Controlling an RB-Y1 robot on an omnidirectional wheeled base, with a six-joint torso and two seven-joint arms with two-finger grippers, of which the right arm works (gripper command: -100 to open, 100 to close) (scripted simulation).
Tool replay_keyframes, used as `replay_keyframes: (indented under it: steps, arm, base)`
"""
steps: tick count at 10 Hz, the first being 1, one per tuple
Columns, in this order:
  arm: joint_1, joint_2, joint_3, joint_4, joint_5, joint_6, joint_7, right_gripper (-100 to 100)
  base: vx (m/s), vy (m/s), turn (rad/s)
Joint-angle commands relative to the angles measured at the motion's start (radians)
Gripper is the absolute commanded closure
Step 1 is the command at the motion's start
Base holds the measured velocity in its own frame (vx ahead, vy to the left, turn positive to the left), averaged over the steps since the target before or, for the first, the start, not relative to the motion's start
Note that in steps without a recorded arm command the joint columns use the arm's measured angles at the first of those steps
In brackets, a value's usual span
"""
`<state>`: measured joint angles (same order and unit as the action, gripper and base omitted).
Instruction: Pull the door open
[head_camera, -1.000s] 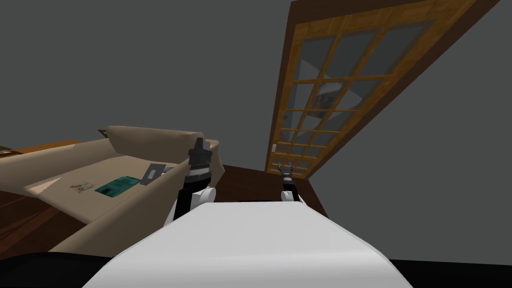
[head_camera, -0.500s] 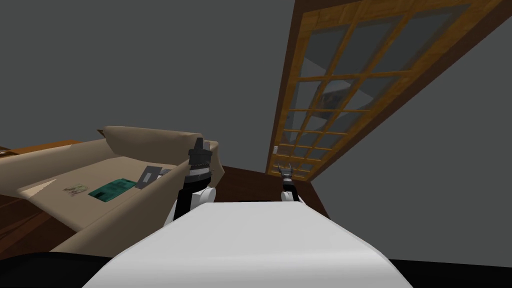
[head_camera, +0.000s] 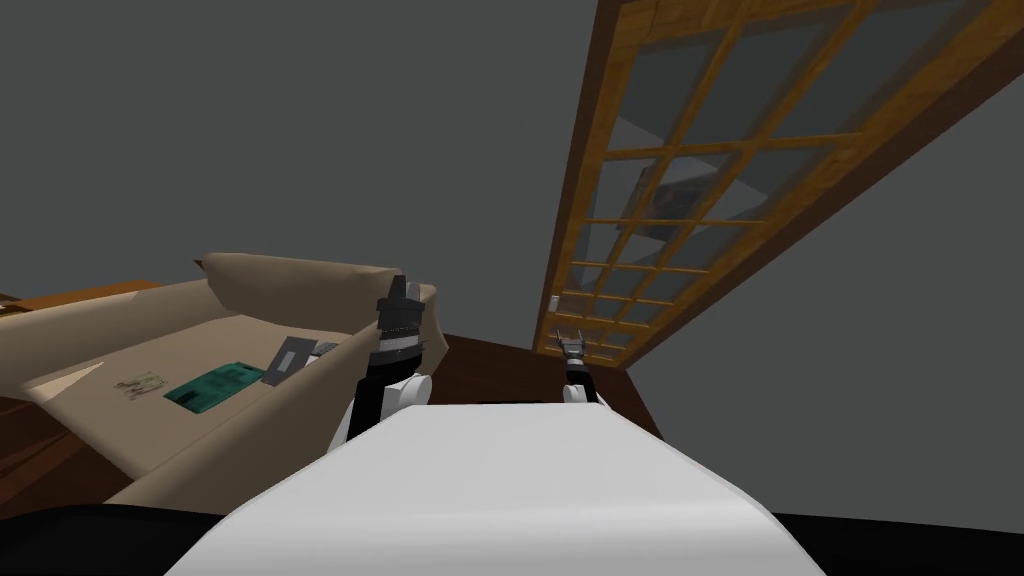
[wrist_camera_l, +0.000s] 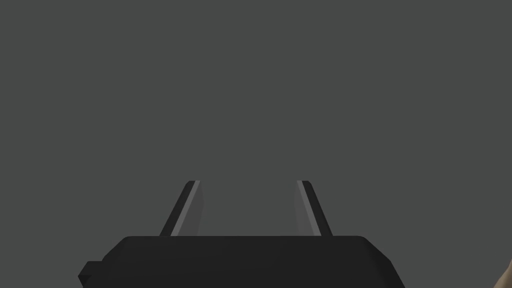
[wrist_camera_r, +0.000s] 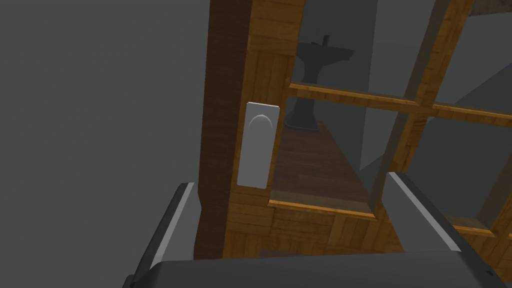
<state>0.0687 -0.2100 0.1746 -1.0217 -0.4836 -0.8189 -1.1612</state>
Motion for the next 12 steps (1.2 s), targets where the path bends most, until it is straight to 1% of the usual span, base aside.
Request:
replay_keyframes:
  steps: [1, 5, 6, 8, 10, 12]
  arm:
    - [-0.015, -0.006, 0.008, 0.046, -0.019, -0.005, -0.041, -100]
    - [-0.038, -0.013, 0.018, 0.113, -0.043, -0.016, -0.094, -100]
    - [-0.049, -0.016, 0.024, 0.146, -0.055, -0.021, -0.12, -100]
    - [-0.059, -0.019, 0.028, 0.175, -0.066, -0.025, -0.143, -100]
    - [-0.077, -0.024, 0.037, 0.227, -0.085, -0.033, -0.185, -100]
    - [-0.088, -0.027, 0.042, 0.258, -0.097, -0.038, -0.209, -100]
  base:
    - [0.124, 0.005, 0.022]
    - [0.111, 0.002, 0.013]
    - [0.121, 0.001, 0.023]
    - [0.102, 0.005, 0.013]
    - [0.112, 0.011, 0.016]
    - [0.116, -0.007, 0.014]
